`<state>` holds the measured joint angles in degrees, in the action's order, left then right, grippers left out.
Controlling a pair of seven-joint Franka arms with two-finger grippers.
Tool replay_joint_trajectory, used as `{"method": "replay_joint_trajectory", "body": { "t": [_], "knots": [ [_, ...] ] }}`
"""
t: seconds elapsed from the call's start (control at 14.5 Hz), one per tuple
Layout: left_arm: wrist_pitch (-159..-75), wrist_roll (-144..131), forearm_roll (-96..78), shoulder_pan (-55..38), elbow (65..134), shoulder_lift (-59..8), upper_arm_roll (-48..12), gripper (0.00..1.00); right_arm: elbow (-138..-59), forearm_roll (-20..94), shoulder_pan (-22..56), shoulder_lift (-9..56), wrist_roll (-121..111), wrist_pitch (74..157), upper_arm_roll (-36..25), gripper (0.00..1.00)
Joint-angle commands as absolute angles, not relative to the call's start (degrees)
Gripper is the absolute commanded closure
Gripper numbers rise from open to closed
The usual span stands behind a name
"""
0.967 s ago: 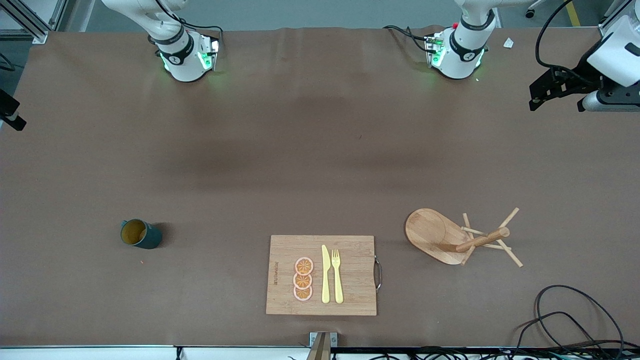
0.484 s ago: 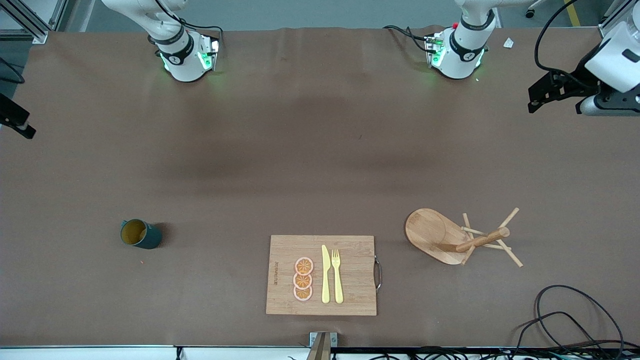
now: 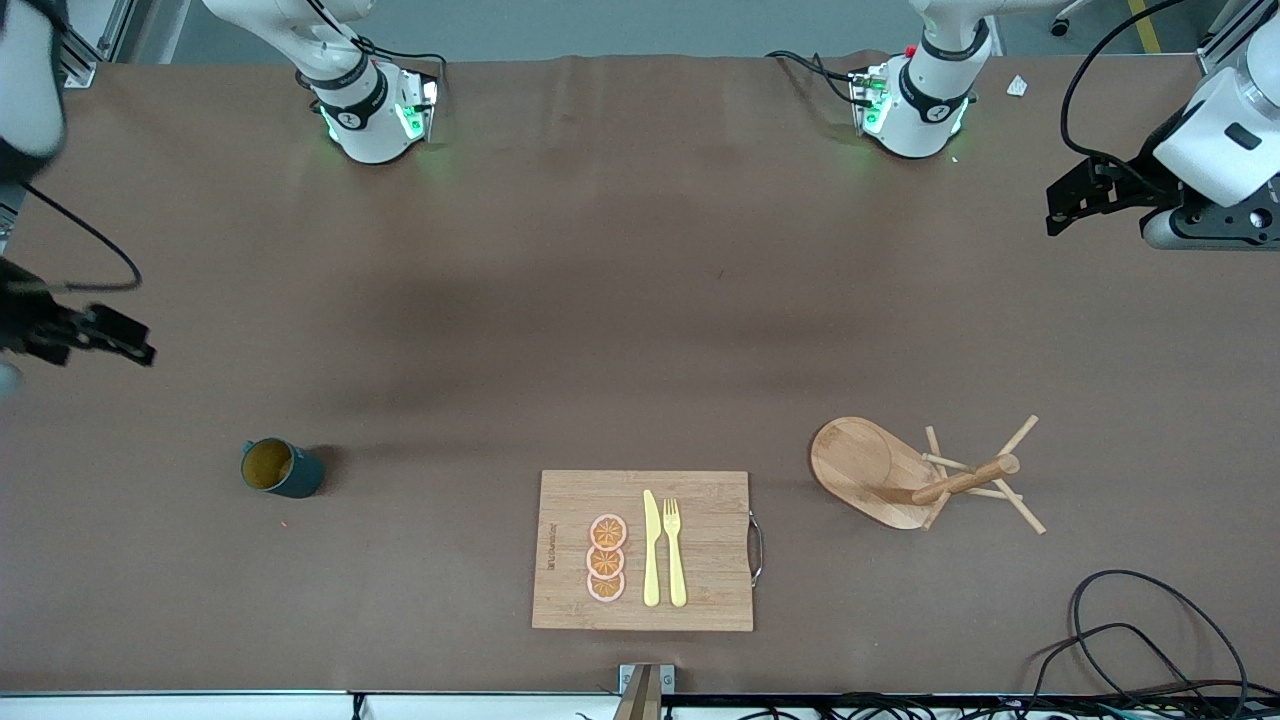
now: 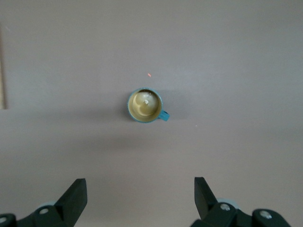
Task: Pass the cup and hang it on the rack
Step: 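Move the right gripper out toward the teal mug, then lower the right gripper onto the teal mug rim and grasp it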
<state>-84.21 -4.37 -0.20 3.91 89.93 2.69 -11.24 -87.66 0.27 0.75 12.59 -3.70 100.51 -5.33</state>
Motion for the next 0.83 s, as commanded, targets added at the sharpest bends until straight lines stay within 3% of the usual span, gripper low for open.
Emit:
{"method": "replay_joint_trajectory", "body": {
  "t": [0.0, 0.21, 0.76],
  "knots": [
    [-83.7, -4.7, -0.8, 4.0, 89.3, 2.5, -11.4, 0.0, -86.3, 1.3, 1.2, 18.0, -2.7, 102.4, -5.4, 0.0],
    [-83.5, -4.7, -0.7, 4.1, 90.2, 2.9, -11.4, 0.0, -86.7, 6.3, 1.0, 24.0, -2.8, 107.4, -5.4, 0.0],
    [-83.6, -4.1, -0.4, 5.9, 89.7, 1.9, -10.9, 0.0, -86.9, 6.4, 2.1, 36.6, -2.9, 120.2, -5.4, 0.0]
  ]
}}
